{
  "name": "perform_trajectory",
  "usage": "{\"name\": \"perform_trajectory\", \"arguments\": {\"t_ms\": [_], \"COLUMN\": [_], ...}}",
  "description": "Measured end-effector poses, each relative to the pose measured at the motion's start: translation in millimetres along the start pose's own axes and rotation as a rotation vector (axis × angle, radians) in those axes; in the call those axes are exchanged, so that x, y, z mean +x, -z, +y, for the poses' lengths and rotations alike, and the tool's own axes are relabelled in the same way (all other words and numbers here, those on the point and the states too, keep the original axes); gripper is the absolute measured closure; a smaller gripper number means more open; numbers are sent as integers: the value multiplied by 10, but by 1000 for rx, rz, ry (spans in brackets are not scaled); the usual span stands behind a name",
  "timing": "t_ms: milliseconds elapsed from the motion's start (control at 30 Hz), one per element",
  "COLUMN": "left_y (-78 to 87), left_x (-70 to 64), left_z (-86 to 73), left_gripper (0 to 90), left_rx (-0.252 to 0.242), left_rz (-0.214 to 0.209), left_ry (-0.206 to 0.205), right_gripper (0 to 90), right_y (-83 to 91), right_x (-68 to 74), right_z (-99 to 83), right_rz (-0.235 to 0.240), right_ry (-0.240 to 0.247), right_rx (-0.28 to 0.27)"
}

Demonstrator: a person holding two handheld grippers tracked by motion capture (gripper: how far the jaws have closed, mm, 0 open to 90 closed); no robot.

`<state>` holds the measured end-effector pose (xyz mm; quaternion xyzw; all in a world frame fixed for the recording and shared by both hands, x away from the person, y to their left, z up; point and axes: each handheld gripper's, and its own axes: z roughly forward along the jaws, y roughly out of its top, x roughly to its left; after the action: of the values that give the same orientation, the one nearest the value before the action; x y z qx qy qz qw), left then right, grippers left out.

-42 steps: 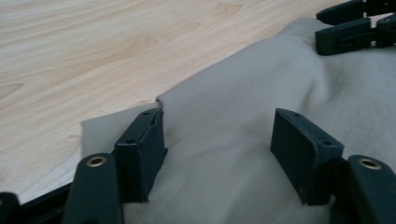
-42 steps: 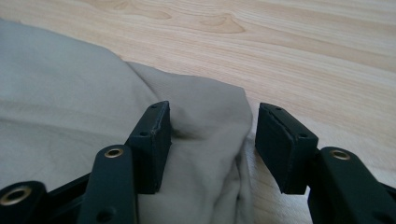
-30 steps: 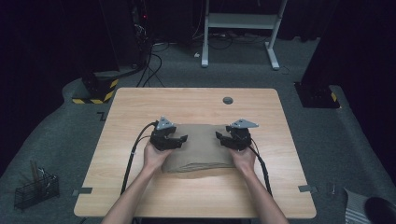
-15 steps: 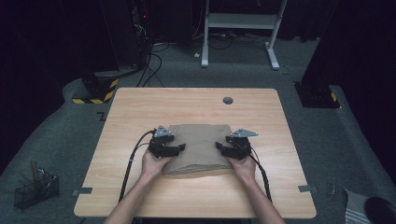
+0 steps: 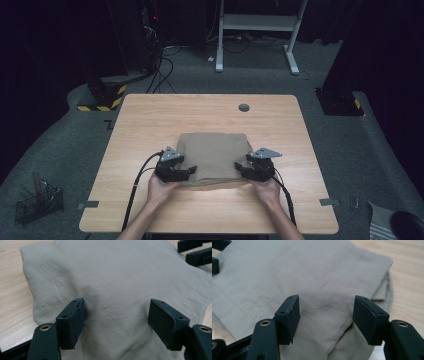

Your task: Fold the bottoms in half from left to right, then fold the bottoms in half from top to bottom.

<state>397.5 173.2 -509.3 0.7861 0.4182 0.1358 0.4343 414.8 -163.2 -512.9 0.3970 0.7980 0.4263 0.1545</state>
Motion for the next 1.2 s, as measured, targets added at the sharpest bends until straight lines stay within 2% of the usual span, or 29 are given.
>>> {"name": "perform_trajectory", "arguments": {"t_ms": [67, 167, 333, 600, 700, 867, 933, 1000, 1133, 1200], "left_y": [-30, -97, -209, -380, -390, -369, -410, -446, -401, -430], "left_x": [10, 40, 77, 117, 114, 65, 89, 103, 66, 83], "left_z": [15, 35, 89, 201, 244, 229, 233, 258, 251, 233], "left_gripper": [296, 297, 297, 296, 291, 295, 293, 292, 297, 300], "left_rx": [1, 6, 9, 11, 22, 34, 37, 34, 26, 33], "left_rz": [9, 24, 20, 35, 40, 63, 63, 65, 82, 77], "left_ry": [-6, -14, 2, 3, 3, -37, -27, -3, -28, -18], "right_gripper": [383, 382, 382, 383, 383, 386, 385, 386, 387, 387], "right_y": [-19, -34, -45, -66, -76, -50, -74, -98, -78, -76], "right_x": [-5, -1, -2, -106, -143, -128, -149, -174, -182, -180], "right_z": [-18, -16, -17, -6, 7, -3, -1, 7, 32, 28], "right_rz": [3, -16, -52, -92, -96, -106, -109, -111, -115, -112], "right_ry": [-14, 0, 7, -8, -27, -16, -11, -26, -18, -11], "right_rx": [1, 4, 10, 4, 0, -4, 1, 0, -3, 1]}}
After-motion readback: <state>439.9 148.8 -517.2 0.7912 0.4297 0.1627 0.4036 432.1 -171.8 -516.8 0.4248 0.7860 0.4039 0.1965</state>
